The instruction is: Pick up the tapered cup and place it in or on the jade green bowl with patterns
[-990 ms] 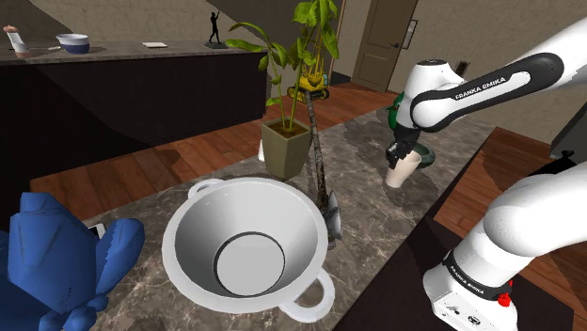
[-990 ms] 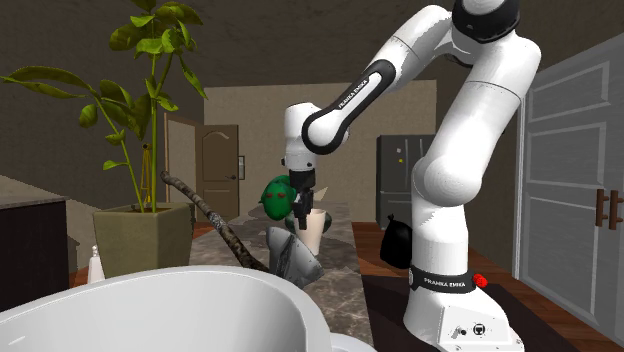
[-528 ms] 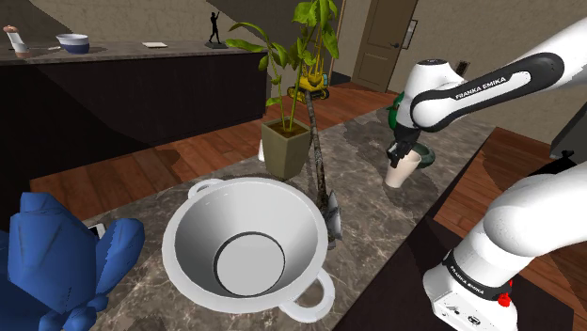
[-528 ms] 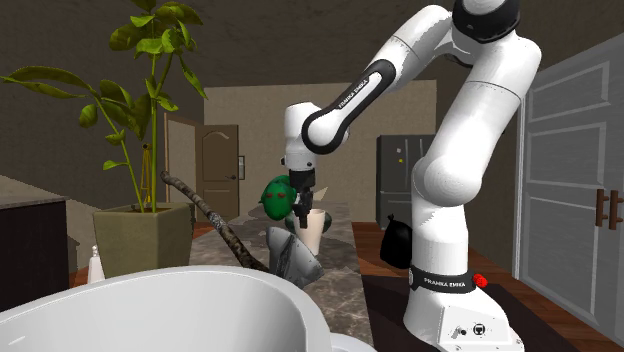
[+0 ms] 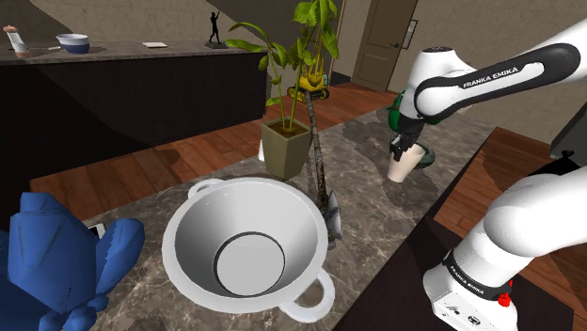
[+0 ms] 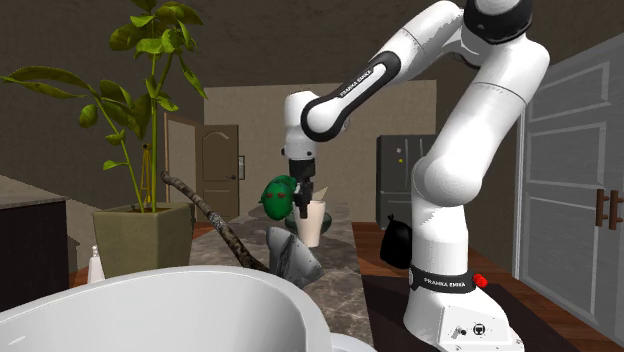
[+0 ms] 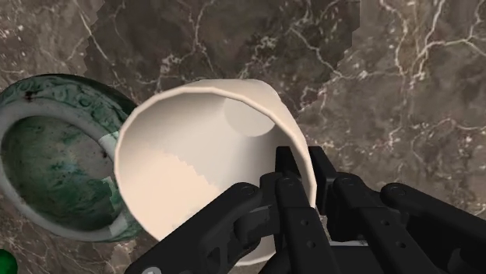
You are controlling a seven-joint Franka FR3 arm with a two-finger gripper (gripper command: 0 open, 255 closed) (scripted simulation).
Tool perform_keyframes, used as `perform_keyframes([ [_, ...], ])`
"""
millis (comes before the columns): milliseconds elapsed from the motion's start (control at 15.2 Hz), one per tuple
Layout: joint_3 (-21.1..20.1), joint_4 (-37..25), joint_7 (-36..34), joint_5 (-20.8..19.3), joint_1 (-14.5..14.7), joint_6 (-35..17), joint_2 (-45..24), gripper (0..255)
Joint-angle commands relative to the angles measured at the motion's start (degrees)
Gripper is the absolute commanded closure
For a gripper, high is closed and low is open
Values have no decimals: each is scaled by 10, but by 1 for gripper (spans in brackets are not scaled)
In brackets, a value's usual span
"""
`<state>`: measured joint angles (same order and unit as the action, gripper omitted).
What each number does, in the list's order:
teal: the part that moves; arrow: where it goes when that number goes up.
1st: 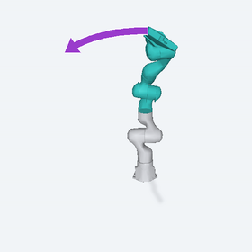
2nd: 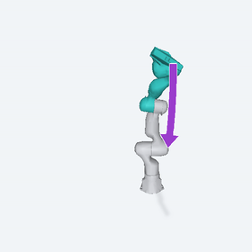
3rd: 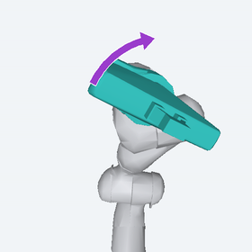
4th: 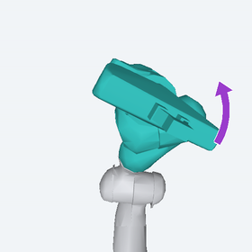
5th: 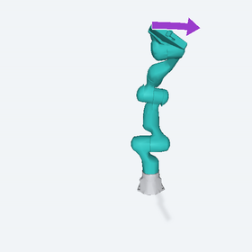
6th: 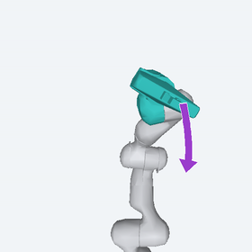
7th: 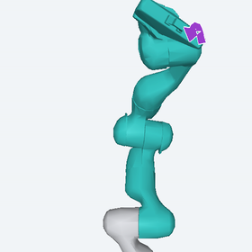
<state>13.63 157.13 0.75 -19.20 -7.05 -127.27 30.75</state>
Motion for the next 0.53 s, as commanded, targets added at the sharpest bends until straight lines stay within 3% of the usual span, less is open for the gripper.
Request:
perform_keyframes([
  [0, -2, -10, 4, 4, 1, 22, 11, 255],
  [462, -10, -47, 14, 15, 4, 86, 40, 255],
])
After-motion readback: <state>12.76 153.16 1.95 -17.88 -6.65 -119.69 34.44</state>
